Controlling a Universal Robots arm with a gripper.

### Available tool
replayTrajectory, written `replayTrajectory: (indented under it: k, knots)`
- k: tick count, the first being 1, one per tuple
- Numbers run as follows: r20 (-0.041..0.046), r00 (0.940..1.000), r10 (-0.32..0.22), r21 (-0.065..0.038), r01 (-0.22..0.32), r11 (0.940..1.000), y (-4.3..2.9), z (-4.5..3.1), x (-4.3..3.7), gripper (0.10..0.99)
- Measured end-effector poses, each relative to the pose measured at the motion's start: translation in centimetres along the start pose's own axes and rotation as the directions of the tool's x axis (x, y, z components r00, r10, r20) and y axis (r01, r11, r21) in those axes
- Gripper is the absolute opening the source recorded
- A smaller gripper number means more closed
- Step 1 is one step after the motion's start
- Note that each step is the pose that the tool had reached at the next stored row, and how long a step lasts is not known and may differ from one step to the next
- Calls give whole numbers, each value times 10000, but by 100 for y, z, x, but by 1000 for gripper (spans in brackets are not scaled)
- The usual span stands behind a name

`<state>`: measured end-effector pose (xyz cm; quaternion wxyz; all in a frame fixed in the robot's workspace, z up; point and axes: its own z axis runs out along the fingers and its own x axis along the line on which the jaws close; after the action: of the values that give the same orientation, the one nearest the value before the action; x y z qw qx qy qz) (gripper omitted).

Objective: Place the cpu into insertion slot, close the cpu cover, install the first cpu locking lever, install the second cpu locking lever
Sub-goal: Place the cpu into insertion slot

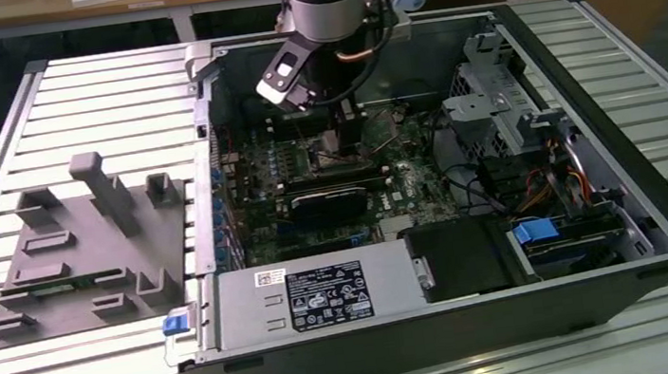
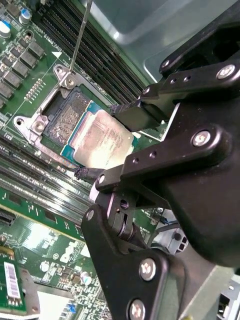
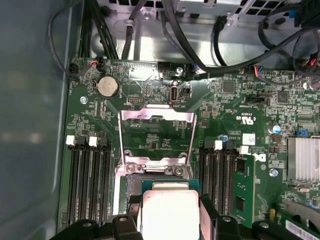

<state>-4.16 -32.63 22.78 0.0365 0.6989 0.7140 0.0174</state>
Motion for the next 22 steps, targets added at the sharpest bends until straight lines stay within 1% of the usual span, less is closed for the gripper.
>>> replayTrajectory:
  k: [6,12,22]
  knots:
    - [7,9999,112,2,-112,9999,-31,44,56,541]
    - [14,9998,186,4,-186,9998,-44,108,114,541]
    - [27,9994,338,9,-338,9994,-58,209,123,541]
